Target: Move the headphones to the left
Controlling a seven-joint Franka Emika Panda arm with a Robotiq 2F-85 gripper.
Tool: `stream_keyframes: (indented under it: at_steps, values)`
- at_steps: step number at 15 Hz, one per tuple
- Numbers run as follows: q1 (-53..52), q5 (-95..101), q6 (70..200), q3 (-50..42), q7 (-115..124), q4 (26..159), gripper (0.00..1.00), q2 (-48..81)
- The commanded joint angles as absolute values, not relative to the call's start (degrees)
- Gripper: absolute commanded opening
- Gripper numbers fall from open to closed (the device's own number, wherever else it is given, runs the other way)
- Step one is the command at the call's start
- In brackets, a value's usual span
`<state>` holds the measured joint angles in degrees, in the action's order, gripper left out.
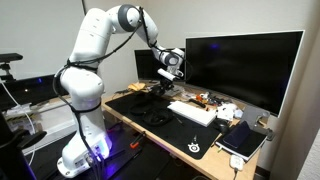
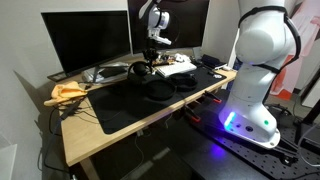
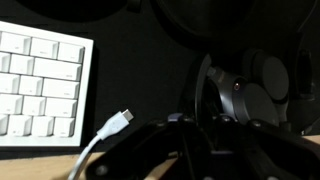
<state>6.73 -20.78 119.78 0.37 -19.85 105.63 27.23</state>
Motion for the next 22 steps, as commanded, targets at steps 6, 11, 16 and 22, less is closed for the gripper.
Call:
stream_keyframes:
  at_steps: [6, 11, 16, 22]
  values:
    - [8.0, -20.3, 119.5, 2.0, -19.5, 103.9, 0.17, 30.3]
    - [8.0, -20.2, 119.6, 2.0, -19.5, 103.8, 0.17, 30.8]
    - [8.3, -20.0, 118.7, 1.9, -19.3, 103.1, 0.04, 31.7]
    - [9.3, -20.1, 116.3, 1.9, -19.0, 101.7, 0.04, 32.7]
